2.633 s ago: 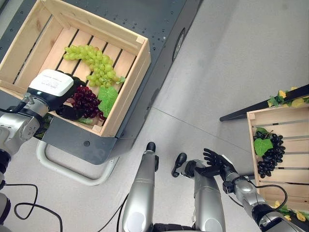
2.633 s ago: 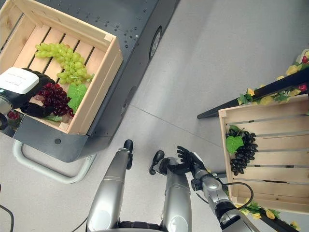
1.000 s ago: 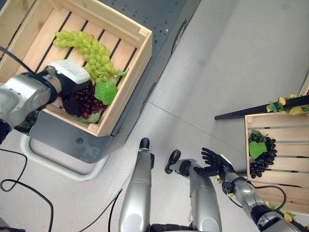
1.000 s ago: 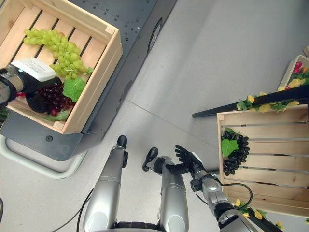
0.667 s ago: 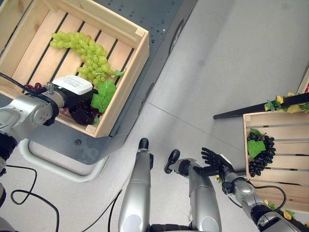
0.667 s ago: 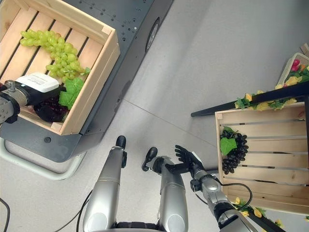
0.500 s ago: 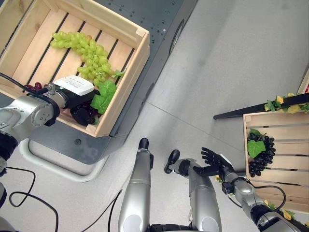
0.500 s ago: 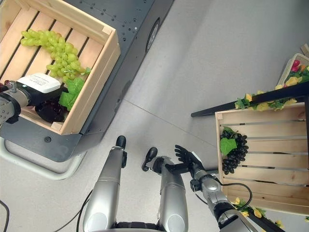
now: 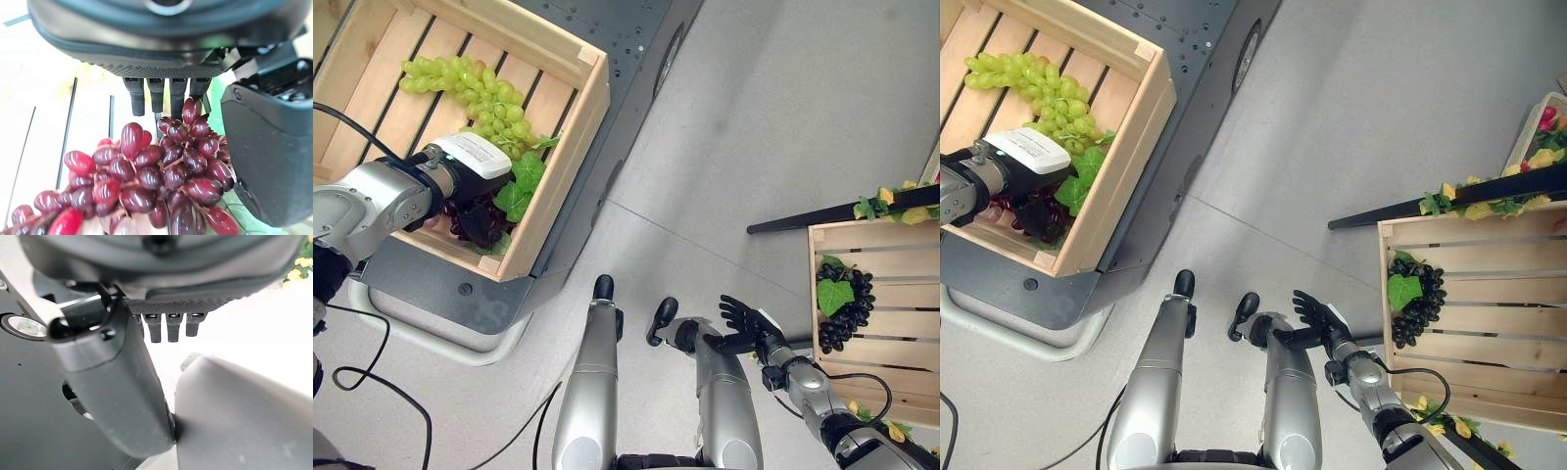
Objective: Pick up the fruits from the basket on one side to the basket on the other side
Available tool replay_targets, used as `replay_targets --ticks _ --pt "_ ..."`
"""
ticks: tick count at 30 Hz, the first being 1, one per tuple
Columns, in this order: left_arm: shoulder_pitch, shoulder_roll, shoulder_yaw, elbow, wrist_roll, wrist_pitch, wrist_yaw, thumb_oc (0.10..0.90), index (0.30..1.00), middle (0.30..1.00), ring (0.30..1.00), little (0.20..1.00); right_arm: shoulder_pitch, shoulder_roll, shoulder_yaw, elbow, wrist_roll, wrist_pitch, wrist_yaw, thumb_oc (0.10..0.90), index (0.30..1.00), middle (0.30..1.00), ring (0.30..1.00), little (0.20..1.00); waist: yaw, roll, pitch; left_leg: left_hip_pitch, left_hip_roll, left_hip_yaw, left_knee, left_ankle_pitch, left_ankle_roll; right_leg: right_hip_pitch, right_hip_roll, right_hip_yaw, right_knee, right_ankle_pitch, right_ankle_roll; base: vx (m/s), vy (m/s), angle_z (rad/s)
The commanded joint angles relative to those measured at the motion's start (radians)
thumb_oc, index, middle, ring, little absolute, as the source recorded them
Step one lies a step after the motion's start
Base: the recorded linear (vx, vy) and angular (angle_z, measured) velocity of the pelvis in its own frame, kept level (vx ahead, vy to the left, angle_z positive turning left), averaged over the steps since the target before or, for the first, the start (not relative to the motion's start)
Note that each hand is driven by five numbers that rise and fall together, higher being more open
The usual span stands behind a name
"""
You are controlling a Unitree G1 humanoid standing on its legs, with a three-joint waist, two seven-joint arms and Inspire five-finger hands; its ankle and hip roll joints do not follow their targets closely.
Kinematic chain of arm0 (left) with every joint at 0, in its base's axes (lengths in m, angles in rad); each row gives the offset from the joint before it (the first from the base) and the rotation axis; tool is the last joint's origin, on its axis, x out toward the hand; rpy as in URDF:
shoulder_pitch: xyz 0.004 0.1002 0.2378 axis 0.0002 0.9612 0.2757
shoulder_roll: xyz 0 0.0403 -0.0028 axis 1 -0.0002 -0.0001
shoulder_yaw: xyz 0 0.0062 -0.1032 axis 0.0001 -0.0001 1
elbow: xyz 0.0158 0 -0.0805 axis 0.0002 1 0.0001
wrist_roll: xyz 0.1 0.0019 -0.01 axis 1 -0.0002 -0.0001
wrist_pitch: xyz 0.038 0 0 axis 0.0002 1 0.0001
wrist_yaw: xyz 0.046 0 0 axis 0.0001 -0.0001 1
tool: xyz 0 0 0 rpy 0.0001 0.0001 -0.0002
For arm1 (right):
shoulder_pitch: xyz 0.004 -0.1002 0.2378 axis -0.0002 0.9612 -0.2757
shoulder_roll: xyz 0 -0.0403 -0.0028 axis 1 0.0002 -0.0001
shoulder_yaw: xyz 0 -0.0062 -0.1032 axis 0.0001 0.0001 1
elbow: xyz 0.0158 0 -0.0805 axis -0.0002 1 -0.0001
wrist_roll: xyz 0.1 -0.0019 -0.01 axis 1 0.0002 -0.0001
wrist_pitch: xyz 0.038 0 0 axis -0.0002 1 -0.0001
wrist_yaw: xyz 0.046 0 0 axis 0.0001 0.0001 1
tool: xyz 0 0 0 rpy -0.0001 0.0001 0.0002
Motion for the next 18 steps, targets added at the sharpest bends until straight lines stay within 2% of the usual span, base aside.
replay_targets --ticks 1,2,6,12,13,15,16,17,18 --pt "-0.021 0.052 -0.011 0.060 0.214 0.180 -0.061 0.800 0.900 0.900 0.900 0.900 0.045 -0.073 -0.017 -0.006 0.043 -0.066 0.023 0.800 0.900 0.900 0.900 0.900 0.018 0.008 -0.011 0.040 -0.023 0.085 -0.094 0.002 0.057 0.042 0.007 0.003 -0.055 0.100 0.042 -0.01 -0.040 -0.01" --pt "-0.046 0.055 -0.027 0.058 0.244 0.205 -0.075 0.800 0.900 0.900 0.900 0.900 0.043 -0.071 -0.015 0.001 0.051 -0.073 0.030 0.800 0.900 0.900 0.900 0.900 0.019 0.006 -0.011 0.039 -0.021 0.083 -0.094 0.002 0.056 0.043 0.006 -0.001 -0.055 0.102 0.043 -0.01 -0.034 -0.01" --pt "-0.083 0.052 -0.047 0.069 0.330 0.238 -0.106 0.800 0.900 0.900 0.900 0.900 0.046 -0.061 -0.012 0.005 0.064 -0.082 0.042 0.800 0.900 0.900 0.900 0.900 0.022 -0.004 -0.011 0.035 -0.021 0.074 -0.090 0.000 0.057 0.044 0.006 -0.008 -0.052 0.103 0.045 0.00 -0.046 -0.01" --pt "-0.083 0.036 -0.040 0.114 0.402 0.234 -0.090 0.800 0.900 0.900 0.900 0.900 0.041 -0.047 -0.005 0.012 0.072 -0.083 0.034 0.800 0.900 0.900 0.900 0.900 0.024 -0.014 -0.011 0.037 -0.019 0.070 -0.091 0.001 0.055 0.050 0.010 -0.013 -0.058 0.105 0.044 0.00 -0.025 -0.01" --pt "-0.077 0.035 -0.035 0.121 0.408 0.232 -0.088 0.696 0.745 0.745 0.745 0.745 0.041 -0.044 -0.007 0.014 0.070 -0.083 0.035 0.800 0.900 0.900 0.900 0.900 0.024 -0.016 -0.011 0.040 -0.018 0.069 -0.092 0.001 0.055 0.053 0.011 -0.013 -0.059 0.105 0.044 0.00 0.000 0.00" --pt "-0.067 0.034 -0.029 0.124 0.415 0.240 -0.090 0.605 0.608 0.608 0.608 0.608 0.043 -0.042 -0.008 0.016 0.067 -0.084 0.033 0.800 0.900 0.900 0.900 0.900 0.025 -0.016 -0.011 0.042 -0.017 0.069 -0.096 0.002 0.055 0.055 0.013 -0.013 -0.062 0.105 0.043 0.00 0.000 0.00" --pt "-0.058 0.031 -0.022 0.129 0.418 0.247 -0.094 0.442 0.364 0.364 0.364 0.364 0.044 -0.041 -0.010 0.017 0.066 -0.086 0.033 0.800 0.900 0.900 0.900 0.900 0.024 -0.017 -0.011 0.042 -0.018 0.069 -0.096 0.002 0.055 0.056 0.014 -0.013 -0.064 0.105 0.043 0.00 0.000 0.00" --pt "-0.051 0.030 -0.016 0.136 0.415 0.248 -0.097 0.400 0.300 0.300 0.300 0.300 0.043 -0.042 -0.011 0.018 0.066 -0.085 0.034 0.800 0.900 0.900 0.900 0.900 0.024 -0.016 -0.011 0.043 -0.018 0.069 -0.096 0.002 0.054 0.059 0.015 -0.012 -0.067 0.105 0.042 0.00 0.000 0.00" --pt "-0.045 0.026 -0.011 0.142 0.412 0.249 -0.093 0.400 0.300 0.300 0.300 0.300 0.041 -0.040 -0.011 0.018 0.065 -0.083 0.032 0.800 0.900 0.900 0.900 0.900 0.024 -0.016 -0.011 0.044 -0.018 0.068 -0.098 0.003 0.054 0.060 0.015 -0.012 -0.068 0.105 0.042 0.00 0.000 0.00"
